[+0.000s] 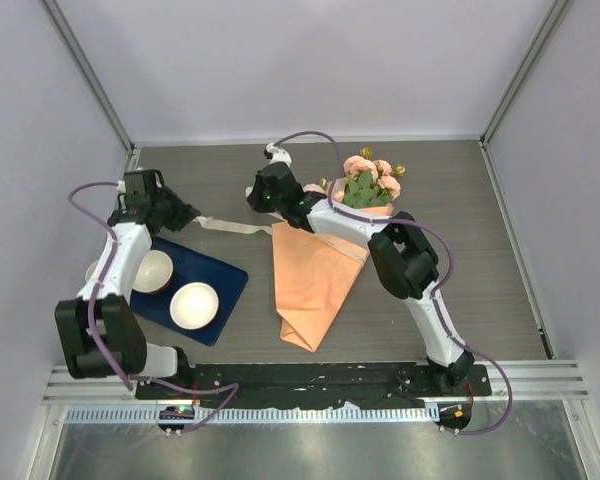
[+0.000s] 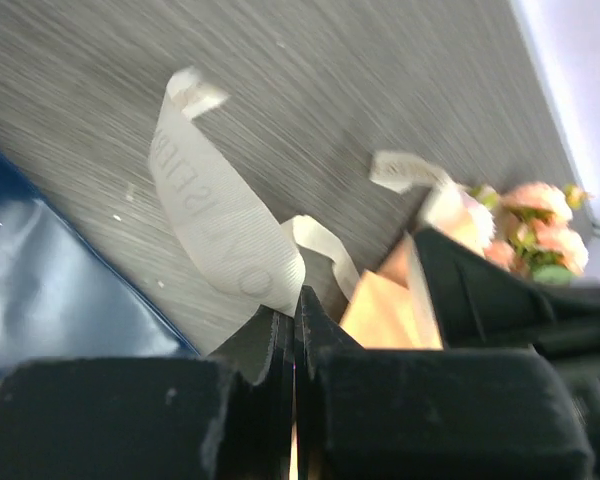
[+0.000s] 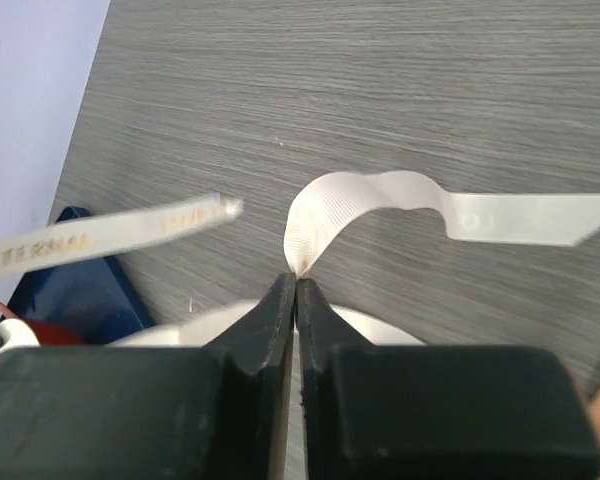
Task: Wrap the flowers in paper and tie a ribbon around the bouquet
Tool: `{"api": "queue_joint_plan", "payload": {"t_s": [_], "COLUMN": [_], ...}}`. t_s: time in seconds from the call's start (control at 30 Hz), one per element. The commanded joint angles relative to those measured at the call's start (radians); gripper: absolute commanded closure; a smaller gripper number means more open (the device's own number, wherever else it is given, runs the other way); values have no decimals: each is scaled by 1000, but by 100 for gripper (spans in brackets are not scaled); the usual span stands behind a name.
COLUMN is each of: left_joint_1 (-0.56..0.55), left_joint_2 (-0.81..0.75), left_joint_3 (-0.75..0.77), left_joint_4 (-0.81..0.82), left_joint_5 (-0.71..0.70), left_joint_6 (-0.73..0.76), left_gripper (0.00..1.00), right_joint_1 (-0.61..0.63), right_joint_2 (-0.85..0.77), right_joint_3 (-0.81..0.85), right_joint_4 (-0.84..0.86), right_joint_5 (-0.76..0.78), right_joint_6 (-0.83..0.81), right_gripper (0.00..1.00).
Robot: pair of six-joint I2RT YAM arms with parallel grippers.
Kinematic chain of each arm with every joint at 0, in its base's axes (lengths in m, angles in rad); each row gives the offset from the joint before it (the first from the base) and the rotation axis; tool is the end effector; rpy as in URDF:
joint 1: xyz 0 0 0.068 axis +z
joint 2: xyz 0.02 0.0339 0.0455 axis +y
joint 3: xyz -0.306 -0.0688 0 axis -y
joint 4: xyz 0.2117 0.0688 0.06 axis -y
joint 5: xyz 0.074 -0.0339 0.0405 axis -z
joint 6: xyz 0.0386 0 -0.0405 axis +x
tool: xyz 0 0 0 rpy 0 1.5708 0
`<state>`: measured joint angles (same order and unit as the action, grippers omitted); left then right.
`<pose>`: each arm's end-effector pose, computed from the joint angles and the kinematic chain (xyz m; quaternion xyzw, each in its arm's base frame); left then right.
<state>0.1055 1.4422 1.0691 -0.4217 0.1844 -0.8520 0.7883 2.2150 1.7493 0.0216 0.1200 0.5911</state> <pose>0.2774 0.0223 0.3158 -0.3937 0.8342 -0.2167 0.3197 0.3708 0.3664 0.2685 -0.0512 0.8430 0.3001 0.4435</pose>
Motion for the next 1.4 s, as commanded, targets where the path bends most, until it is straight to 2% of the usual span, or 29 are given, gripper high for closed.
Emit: {"api": "queue_joint_plan", "payload": {"t_s": [0.0, 0.03, 0.07, 0.13, 0.17, 0.23, 0.27, 0.37, 0.43, 0.53, 0.57, 0.67, 0.7, 0.77, 0.83, 0.9, 0.93, 0.97, 1.03, 1.07, 1.13, 1.17, 1.23, 1.27, 1.3, 1.33, 1.37], "left_joint_1": [-71, -88, -96, -171, -191, -242, -262, -354, -438, -578, -660, -813, -843, -920, -955, -990, -1000, -1006, -1007, -1007, -1004, -994, -968, -911, -876, -838, -745], "left_joint_2": [-141, -175, -190, -242, -258, -282, -299, -302, -281, -195, -168, 4, 105, 205, 294, 317, 336, 354, 386, 398, 373, 327, 276, 255, 194, 164, 129], "left_joint_3": [-26, -29, -29, -44, -55, -67, -70, -60, -40, 17, 72, 188, 289, 417, 456, 424, 405, 387, 391, 388, 382, 370, 342, 303, 272, 238, 174], "left_joint_4": [-4, -14, -22, -37, -29, -16, 9, 44, 93, 173, 182, 147, 126, 57, 32, 92, 122, 165, 166, 170, 144, 102, 77, 45, 43, 44, 44], "left_joint_5": [32, 38, 52, 69, 78, 142, 165, 231, 250, 262, 247, 236, 246, 263, 265, 282, 293, 314, 401, 429, 458, 455, 515, 536, 550, 584, 586], "left_joint_6": [57, 67, 79, 112, 128, 172, 186, 202, 186, 157, 162, 179, 177, 174, 153, 128, 98, 84, 68, 76, 137, 158, 186, 185, 180, 180, 177], "left_gripper": [100, 100, 100, 100, 100, 100, 100, 100, 100, 100, 100, 100, 100, 100, 100, 100, 98, 89, 81, 64, 49, 37, 29, 27, 14, 8, 7], "right_joint_1": [8, 8, 6, -12, -24, -63, -107, -223, -279, -383, -406, -486, -506, -532, -540, -540, -540, -540, -540, -540, -540, -540, -529, -523, -517, -514, -508], "right_joint_2": [75, 81, 78, 10, -29, -187, -254, -499, -651, -786, -872, -1018, -1046, -1106, -1127, -1152, -1157, -1163, -1184, -1190, -1207, -1213, -1242, -1255, -1262, -1270, -1267], "right_joint_3": [157, 186, 229, 214, 149, 57, -46, -237, -302, -407, -456, -555, -582, -632, -643, -665, -675, -700, -732, -767, -798, -827, -853, -873, -884, -899, -931], "right_joint_4": [-64, -104, -186, -232, -253, -253, -259, -281, -324, -449, -512, -601, -614, -658, -695, -726, -735, -749, -750, -749, -736, -711, -686, -677, -667, -651, -620], "right_joint_5": [-101, -141, -175, -203, -203, -230, -227, -215, -175, -65, -28, 73, 84, 131, 153, 130, 124, 115, 70, 46, -76, -148, -241, -252, -276, -322, -339], "right_joint_6": [111, 125, 133, 136, 136, 125, 118, 75, 56, 15, -2, -23, -34, -50, -59, -66, -63, -62, -69, -76, -115, -123, -126, -117, -117, -110, -74], "right_gripper": [82, 75, 60, 49, 41, 38, 35, 29, 28, 28, 28, 27, 27, 26, 26, 26, 27, 27, 27, 27, 28, 27, 25, 24, 22, 21, 21]}}
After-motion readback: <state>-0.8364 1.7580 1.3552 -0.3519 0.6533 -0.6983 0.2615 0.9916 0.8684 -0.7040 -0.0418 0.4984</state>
